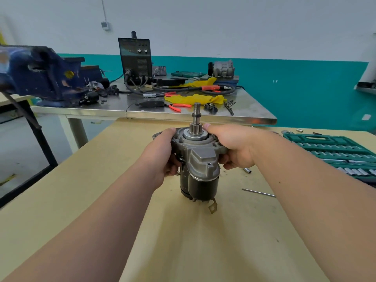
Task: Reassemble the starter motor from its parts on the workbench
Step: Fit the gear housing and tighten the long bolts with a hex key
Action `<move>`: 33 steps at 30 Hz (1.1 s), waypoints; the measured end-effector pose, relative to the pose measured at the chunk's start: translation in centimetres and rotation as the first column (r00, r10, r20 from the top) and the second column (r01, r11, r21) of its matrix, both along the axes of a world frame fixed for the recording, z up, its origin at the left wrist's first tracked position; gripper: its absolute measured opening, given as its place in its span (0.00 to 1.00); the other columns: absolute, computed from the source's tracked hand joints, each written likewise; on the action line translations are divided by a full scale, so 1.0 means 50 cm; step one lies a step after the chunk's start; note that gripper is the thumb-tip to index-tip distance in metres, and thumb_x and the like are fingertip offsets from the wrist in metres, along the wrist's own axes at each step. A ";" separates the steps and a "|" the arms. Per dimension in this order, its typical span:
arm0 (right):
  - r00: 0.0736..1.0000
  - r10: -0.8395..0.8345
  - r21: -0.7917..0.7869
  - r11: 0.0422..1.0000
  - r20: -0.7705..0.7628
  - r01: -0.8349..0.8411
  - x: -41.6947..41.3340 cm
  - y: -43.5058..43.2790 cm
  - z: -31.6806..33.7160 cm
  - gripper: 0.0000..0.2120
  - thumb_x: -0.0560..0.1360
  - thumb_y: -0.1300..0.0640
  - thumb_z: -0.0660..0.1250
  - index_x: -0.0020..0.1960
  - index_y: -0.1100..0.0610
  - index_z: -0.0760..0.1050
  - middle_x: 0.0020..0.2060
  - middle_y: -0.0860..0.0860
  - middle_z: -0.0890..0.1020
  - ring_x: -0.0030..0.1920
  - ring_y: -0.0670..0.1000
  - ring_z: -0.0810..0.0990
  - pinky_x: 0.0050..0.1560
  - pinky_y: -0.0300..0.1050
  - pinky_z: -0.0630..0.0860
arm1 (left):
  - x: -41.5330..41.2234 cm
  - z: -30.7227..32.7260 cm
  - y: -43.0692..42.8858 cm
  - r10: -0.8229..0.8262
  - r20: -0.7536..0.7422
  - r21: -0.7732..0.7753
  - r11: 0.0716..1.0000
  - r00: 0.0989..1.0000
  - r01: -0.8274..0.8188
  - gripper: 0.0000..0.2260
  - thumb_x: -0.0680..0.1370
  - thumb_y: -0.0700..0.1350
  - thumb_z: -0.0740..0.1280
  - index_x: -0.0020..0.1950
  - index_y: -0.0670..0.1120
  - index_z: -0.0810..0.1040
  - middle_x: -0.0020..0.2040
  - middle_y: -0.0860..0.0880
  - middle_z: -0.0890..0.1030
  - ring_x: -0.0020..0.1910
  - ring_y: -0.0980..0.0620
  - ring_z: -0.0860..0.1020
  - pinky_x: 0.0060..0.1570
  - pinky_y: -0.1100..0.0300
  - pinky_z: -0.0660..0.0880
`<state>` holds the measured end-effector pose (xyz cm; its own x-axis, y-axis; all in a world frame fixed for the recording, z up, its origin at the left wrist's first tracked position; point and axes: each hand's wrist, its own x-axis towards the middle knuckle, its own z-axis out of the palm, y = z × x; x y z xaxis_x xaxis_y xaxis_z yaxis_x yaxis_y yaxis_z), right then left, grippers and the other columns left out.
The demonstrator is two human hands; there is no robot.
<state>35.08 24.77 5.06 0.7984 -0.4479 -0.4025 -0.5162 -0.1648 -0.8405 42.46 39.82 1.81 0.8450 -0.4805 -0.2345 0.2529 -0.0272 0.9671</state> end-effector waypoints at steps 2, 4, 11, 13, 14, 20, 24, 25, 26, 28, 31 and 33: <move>1.000 0.007 -0.015 1.000 -0.005 -0.007 0.003 -0.004 0.001 0.25 0.77 0.33 0.56 0.33 0.50 0.72 0.27 0.51 0.73 0.22 0.49 0.65 0.35 0.45 0.62 | -0.007 0.000 -0.004 0.053 -0.021 0.017 0.998 0.998 -0.052 0.19 0.76 0.62 0.61 0.49 0.47 0.79 0.31 0.48 0.76 0.25 0.51 0.72 0.26 0.62 0.71; 1.000 0.025 -0.030 0.999 -0.014 -0.025 0.005 -0.010 0.002 0.22 0.76 0.33 0.58 0.39 0.50 0.74 0.35 0.53 0.76 0.31 0.52 0.71 0.42 0.48 0.69 | -0.006 -0.011 -0.006 0.094 0.026 0.043 0.995 0.995 -0.095 0.22 0.71 0.66 0.62 0.44 0.47 0.79 0.28 0.49 0.78 0.28 0.49 0.76 0.36 0.56 0.77; 0.997 0.071 -0.042 0.997 0.016 -0.070 0.022 -0.040 -0.004 0.21 0.75 0.34 0.61 0.47 0.51 0.80 0.44 0.51 0.86 0.44 0.54 0.83 0.56 0.52 0.76 | -0.021 -0.051 -0.013 -0.012 0.164 -0.137 0.990 0.986 0.034 0.34 0.61 0.72 0.59 0.58 0.55 0.81 0.58 0.50 0.83 0.59 0.49 0.79 0.65 0.45 0.70; 0.997 0.077 -0.012 0.997 0.016 -0.077 0.027 -0.044 -0.003 0.20 0.76 0.35 0.62 0.45 0.51 0.80 0.43 0.51 0.86 0.40 0.52 0.83 0.49 0.48 0.77 | -0.032 -0.060 -0.024 -0.086 0.180 -0.237 0.963 0.980 0.128 0.32 0.66 0.69 0.60 0.61 0.53 0.81 0.59 0.48 0.83 0.61 0.48 0.79 0.67 0.46 0.68; 0.997 0.080 -0.001 0.997 0.015 -0.080 0.030 -0.046 -0.002 0.20 0.76 0.36 0.62 0.43 0.51 0.80 0.43 0.51 0.86 0.39 0.51 0.83 0.46 0.47 0.76 | -0.035 -0.062 -0.028 -0.096 0.183 -0.253 0.957 0.978 0.142 0.30 0.67 0.68 0.60 0.61 0.52 0.82 0.58 0.48 0.84 0.61 0.49 0.80 0.67 0.46 0.68; 0.995 0.098 -0.011 0.995 0.027 -0.098 0.067 -0.049 0.000 0.20 0.73 0.35 0.65 0.44 0.52 0.81 0.49 0.53 0.86 0.47 0.55 0.82 0.53 0.50 0.77 | -0.020 -0.072 -0.045 0.025 0.055 -0.275 0.961 0.998 -0.009 0.36 0.60 0.68 0.62 0.62 0.50 0.80 0.56 0.48 0.84 0.58 0.47 0.80 0.65 0.46 0.71; 0.997 0.013 -0.189 0.982 0.071 0.001 0.085 -0.045 0.009 0.27 0.70 0.31 0.65 0.50 0.53 0.79 0.46 0.54 0.84 0.47 0.56 0.82 0.47 0.52 0.79 | -0.034 -0.066 -0.048 0.166 0.060 -0.191 0.970 0.984 -0.152 0.38 0.57 0.70 0.58 0.63 0.54 0.77 0.59 0.50 0.81 0.59 0.49 0.77 0.63 0.45 0.70; 0.994 -0.030 -0.233 0.971 0.100 0.053 0.082 -0.052 0.012 0.27 0.71 0.29 0.62 0.49 0.53 0.78 0.43 0.53 0.81 0.43 0.54 0.80 0.40 0.49 0.76 | -0.043 -0.064 -0.048 0.192 0.081 -0.187 0.967 0.978 -0.175 0.35 0.57 0.69 0.58 0.59 0.56 0.78 0.56 0.51 0.82 0.57 0.50 0.77 0.59 0.48 0.72; 0.985 -0.081 -0.236 0.965 0.151 0.115 0.075 -0.067 0.015 0.27 0.74 0.30 0.59 0.48 0.53 0.78 0.41 0.53 0.80 0.40 0.52 0.78 0.36 0.47 0.73 | -0.052 -0.062 -0.047 0.213 0.094 -0.184 0.964 0.972 -0.194 0.32 0.58 0.69 0.57 0.57 0.56 0.78 0.54 0.52 0.82 0.54 0.52 0.77 0.53 0.50 0.72; 0.938 -0.202 -0.159 0.954 0.281 0.253 0.046 -0.116 0.011 0.24 0.78 0.35 0.57 0.48 0.55 0.79 0.36 0.53 0.83 0.34 0.50 0.78 0.35 0.45 0.74 | -0.061 -0.064 -0.050 0.242 0.114 -0.184 0.958 0.964 -0.219 0.26 0.63 0.67 0.58 0.54 0.56 0.78 0.50 0.53 0.81 0.50 0.54 0.77 0.45 0.54 0.70; 0.892 -0.333 -0.230 0.883 0.306 0.409 -0.034 -0.190 -0.041 0.12 0.79 0.51 0.63 0.47 0.59 0.80 0.34 0.53 0.83 0.31 0.51 0.76 0.37 0.45 0.74 | -0.063 -0.073 -0.054 0.264 0.155 -0.196 0.953 0.952 -0.232 0.18 0.71 0.63 0.59 0.54 0.55 0.77 0.48 0.55 0.80 0.48 0.58 0.76 0.41 0.58 0.67; 0.946 -0.276 -0.467 0.823 0.170 0.324 -0.092 -0.214 -0.100 0.10 0.79 0.57 0.62 0.43 0.57 0.80 0.35 0.51 0.83 0.32 0.50 0.77 0.36 0.43 0.73 | -0.062 -0.073 -0.057 0.275 0.131 -0.184 0.951 0.953 -0.249 0.28 0.63 0.67 0.58 0.58 0.55 0.75 0.51 0.55 0.79 0.49 0.58 0.74 0.44 0.56 0.67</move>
<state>30.48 14.05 0.06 0.6143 -0.7891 -0.0048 -0.5327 -0.4102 -0.7403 39.36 36.97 -1.85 0.9656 -0.2584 -0.0288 0.0779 0.1819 0.9802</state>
